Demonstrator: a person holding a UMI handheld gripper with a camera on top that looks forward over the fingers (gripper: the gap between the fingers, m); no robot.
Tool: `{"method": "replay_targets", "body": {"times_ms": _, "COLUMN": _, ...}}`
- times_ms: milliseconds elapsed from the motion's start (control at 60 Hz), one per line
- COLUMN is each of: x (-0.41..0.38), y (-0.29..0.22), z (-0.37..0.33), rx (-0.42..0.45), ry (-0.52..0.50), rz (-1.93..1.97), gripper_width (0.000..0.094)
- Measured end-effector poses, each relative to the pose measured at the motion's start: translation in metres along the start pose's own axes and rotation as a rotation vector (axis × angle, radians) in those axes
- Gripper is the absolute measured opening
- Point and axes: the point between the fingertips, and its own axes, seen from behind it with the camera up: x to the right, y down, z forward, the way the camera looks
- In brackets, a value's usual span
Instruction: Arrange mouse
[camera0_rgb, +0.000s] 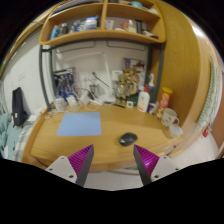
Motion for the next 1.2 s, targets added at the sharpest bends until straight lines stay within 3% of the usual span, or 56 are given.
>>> {"method": "replay_targets", "body": {"times_ms": 150, "x": 0.055, "y": 0.044, "z": 0.034, "rx": -0.085, "ry": 0.046, "rz": 0.035, "gripper_width": 0.0785}}
{"method": "replay_targets", "body": {"times_ms": 317, "x": 0.065, "y": 0.066, "z": 0.087, "rx": -0.153, "ry": 0.011, "rz": 0.045, "gripper_width": 0.078}}
{"method": "replay_targets", "body": {"times_ms": 700, "x": 0.051, "y": 0.064, "z": 0.193, "rx": -0.3, "ry": -0.124, "rz": 0.065, "gripper_width": 0.0785}}
{"method": "replay_targets", "body": {"times_ms": 1067, "x": 0.026, "y": 0.031, "z": 0.245, "rx": -0.333, "ry": -0.196, "rz": -0.012, "gripper_width": 0.0775}}
{"method": "replay_targets", "body": {"times_ms": 1200, "x": 0.025, "y": 0.028, "z": 0.256, "rx": -0.348, "ry": -0.19, "rz": -0.085, "gripper_width": 0.0733}}
